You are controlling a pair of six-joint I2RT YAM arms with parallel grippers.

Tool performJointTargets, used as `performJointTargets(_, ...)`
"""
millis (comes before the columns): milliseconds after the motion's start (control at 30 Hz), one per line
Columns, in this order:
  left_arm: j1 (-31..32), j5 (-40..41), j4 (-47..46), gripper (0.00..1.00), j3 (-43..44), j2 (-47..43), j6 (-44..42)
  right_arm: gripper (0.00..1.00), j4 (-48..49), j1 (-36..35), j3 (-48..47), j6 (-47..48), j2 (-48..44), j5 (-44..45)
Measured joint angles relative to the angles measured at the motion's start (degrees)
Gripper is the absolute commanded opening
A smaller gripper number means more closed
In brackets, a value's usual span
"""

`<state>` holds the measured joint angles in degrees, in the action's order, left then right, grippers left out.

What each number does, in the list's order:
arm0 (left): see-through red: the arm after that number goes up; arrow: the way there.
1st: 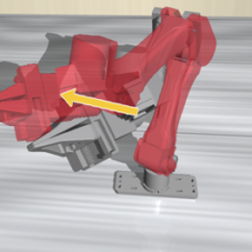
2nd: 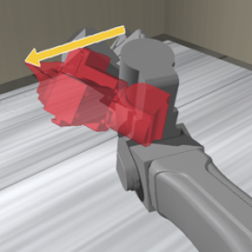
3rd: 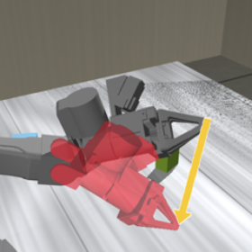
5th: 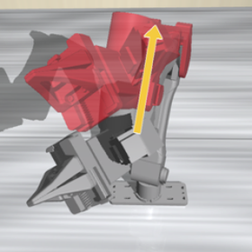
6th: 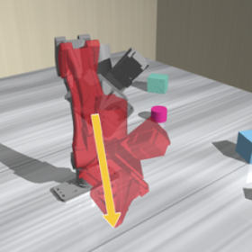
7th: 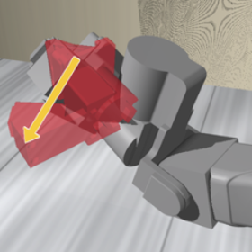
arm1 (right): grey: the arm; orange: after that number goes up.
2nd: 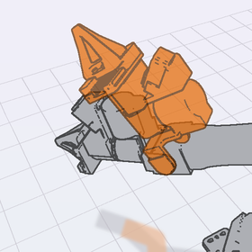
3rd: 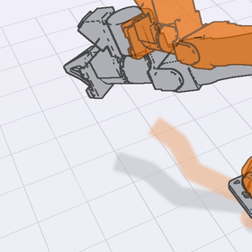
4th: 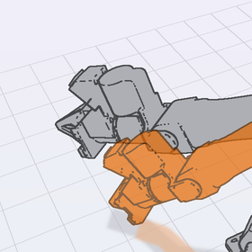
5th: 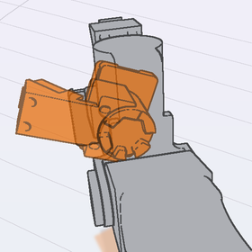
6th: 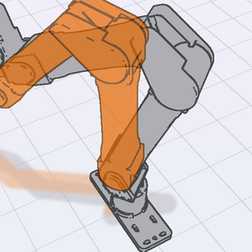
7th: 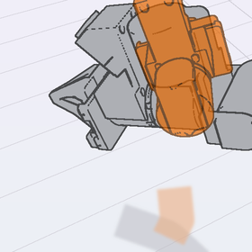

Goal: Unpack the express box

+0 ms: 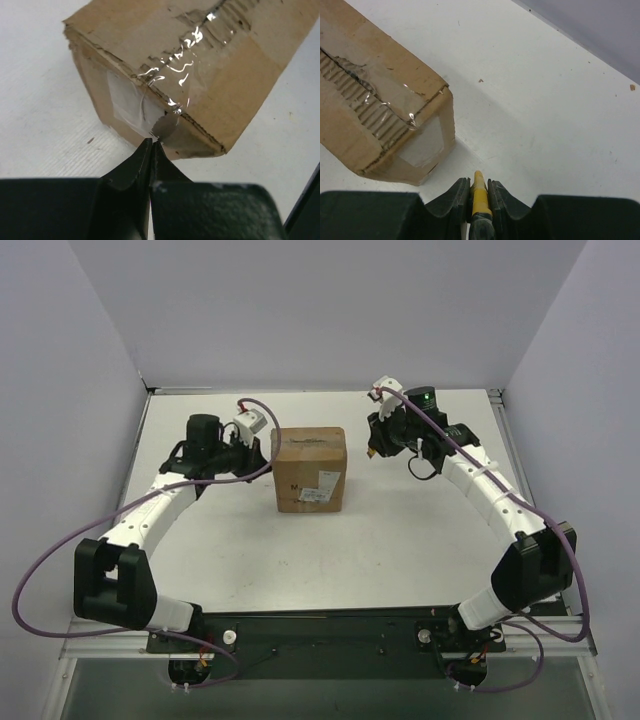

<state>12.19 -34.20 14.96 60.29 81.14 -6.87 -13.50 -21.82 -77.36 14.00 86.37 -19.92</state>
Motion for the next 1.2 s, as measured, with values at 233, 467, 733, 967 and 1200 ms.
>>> performJointTargets(233,7.5,-3.7,2.6,0.11,-2.1,-2.3,-5.8,0.0,0.2,0.6,-3.1,-1.5,3.7,0.2)
performJointTargets(467,8.5,-5.9,16.1,0.37,-0.5,-2.7,-19.5,0.0,1.2,3.3,-6.4,-4.2,4.4,0.2)
performJointTargets(733,6.3,-8.6,46.7,0.97,25.1,1.5,-35.3,0.0,1.3,8.7,-10.7,-10.0,4.4,-3.3)
performJointTargets(967,7.0,-9.5,41.8,0.97,41.5,9.6,-20.3,0.0,3.5,14.3,-13.0,-20.5,4.4,-9.8)
performJointTargets(1200,12.2,-0.7,31.7,0.97,47.6,21.4,-8.4,0.0,6.4,14.7,-13.0,-28.2,4.7,-16.4)
